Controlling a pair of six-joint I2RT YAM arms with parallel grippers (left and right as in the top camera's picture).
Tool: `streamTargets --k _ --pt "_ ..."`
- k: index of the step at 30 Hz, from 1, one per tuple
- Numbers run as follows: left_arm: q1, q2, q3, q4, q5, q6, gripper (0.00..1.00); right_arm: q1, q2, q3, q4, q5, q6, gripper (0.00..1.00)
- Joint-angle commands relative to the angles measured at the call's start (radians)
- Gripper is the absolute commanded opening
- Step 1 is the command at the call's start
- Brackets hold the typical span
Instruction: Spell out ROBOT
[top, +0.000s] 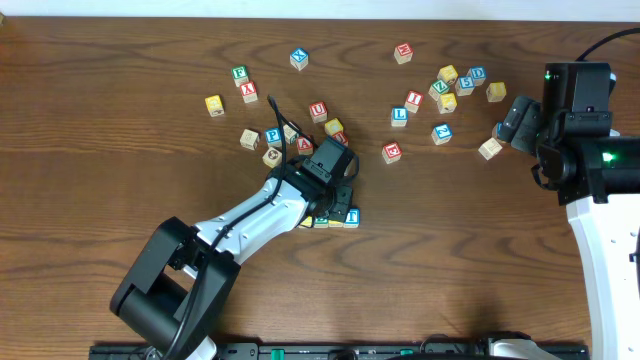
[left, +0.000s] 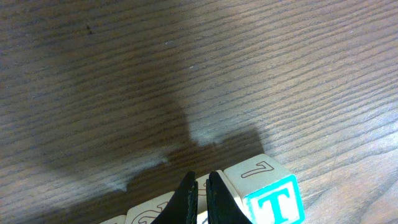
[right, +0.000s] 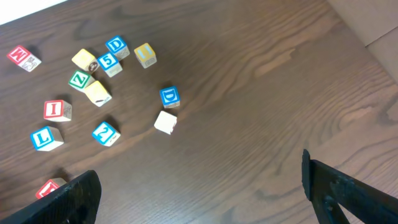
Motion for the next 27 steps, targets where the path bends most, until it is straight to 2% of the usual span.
streamTargets --k 1,22,27 --pt "-0.002 0.013 0.025 -0.006 -0.006 -0.002 0.07 -0.003 -0.002 0.015 0.0 0.014 -0.008 0.99" --pt "-0.001 0.013 0.025 -0.004 -0.008 -0.001 0.07 -0.003 -0.002 0.015 0.0 0.014 -0.008 0.99" --pt "0.0 0.012 0.025 0.04 -0.108 0.0 0.07 -0.003 -0.002 0.015 0.0 0.014 -0.008 0.99"
